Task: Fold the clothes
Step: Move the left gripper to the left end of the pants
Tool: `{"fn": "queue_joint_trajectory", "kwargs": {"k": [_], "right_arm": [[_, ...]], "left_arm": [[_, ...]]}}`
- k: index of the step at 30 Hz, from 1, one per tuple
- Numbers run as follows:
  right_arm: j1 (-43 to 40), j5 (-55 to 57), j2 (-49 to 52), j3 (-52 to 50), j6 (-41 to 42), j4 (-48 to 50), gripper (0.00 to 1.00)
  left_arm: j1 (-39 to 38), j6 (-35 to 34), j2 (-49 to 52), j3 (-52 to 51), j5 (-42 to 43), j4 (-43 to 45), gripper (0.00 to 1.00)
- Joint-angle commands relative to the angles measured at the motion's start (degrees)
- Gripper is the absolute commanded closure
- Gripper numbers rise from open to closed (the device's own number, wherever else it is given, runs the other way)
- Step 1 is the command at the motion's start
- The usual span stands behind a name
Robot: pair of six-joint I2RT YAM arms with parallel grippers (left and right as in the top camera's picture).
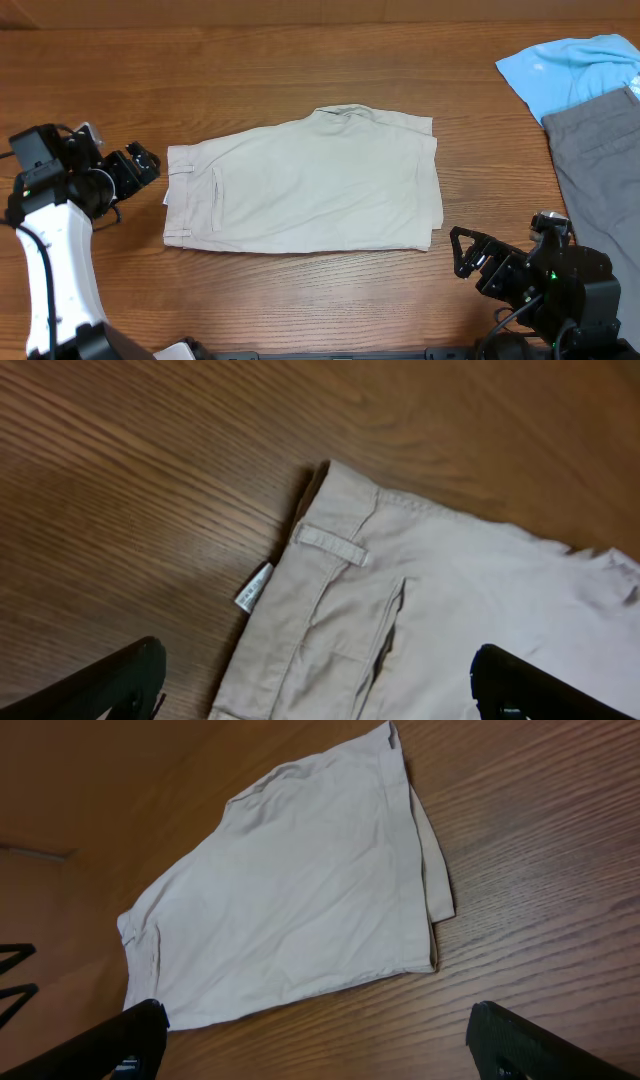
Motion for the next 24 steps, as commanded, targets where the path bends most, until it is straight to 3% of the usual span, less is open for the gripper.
{"fn": "queue_joint_trajectory", "kwargs": {"k": [1, 20, 24], "right_arm": [[0.22, 0.81, 0.00, 0.83, 0.37, 0.35, 0.00], [0.22, 0.81, 0.00, 0.83, 0.37, 0.35, 0.00], [0.22, 0.81, 0.00, 0.83, 0.37, 0.35, 0.00]], "left_arm": [[0.15, 9.57, 3.52, 1.09, 2.67, 1.49, 0.00], [5.95, 21.40, 25.81, 1.09, 19.78, 4.81, 0.00], [6.91, 22.16, 27.96, 1.09, 20.11, 4.09, 0.00]]}}
